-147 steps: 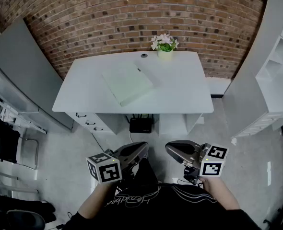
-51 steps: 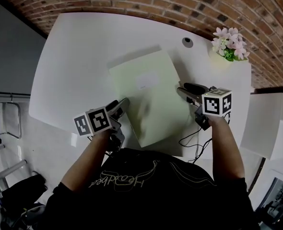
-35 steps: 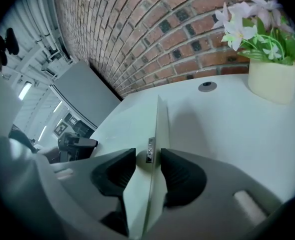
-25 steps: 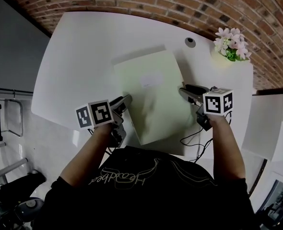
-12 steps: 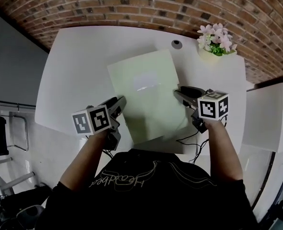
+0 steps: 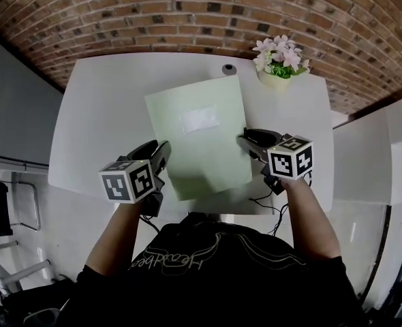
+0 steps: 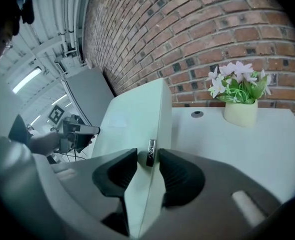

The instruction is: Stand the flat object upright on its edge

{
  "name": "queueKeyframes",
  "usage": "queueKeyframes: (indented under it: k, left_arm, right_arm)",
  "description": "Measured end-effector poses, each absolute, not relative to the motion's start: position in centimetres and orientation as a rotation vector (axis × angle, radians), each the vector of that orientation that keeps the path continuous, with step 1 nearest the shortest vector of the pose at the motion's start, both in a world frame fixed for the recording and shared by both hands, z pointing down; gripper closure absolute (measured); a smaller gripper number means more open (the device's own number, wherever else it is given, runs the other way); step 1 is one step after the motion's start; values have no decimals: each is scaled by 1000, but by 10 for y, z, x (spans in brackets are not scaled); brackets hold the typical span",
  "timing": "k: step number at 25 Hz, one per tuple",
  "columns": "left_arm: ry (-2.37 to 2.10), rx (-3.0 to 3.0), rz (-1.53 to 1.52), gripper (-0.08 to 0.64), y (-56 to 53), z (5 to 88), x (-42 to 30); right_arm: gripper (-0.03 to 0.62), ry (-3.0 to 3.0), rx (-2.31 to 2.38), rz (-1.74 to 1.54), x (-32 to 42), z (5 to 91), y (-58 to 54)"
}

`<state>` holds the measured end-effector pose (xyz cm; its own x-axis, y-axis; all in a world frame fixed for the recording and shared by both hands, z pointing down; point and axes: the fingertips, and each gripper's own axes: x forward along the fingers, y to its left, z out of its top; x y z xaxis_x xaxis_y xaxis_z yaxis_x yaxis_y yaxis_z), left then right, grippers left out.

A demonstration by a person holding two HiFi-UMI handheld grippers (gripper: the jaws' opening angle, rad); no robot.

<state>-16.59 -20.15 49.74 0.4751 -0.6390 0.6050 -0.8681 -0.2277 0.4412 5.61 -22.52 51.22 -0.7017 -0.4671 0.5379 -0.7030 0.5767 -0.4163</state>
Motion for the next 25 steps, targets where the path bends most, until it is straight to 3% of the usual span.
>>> queueKeyframes:
  k: [25]
  left_arm:
    - [-1440,2348,576,407,-147,449,-131]
  right_arm:
    - [471,-2523,1023,521,88,476,-173]
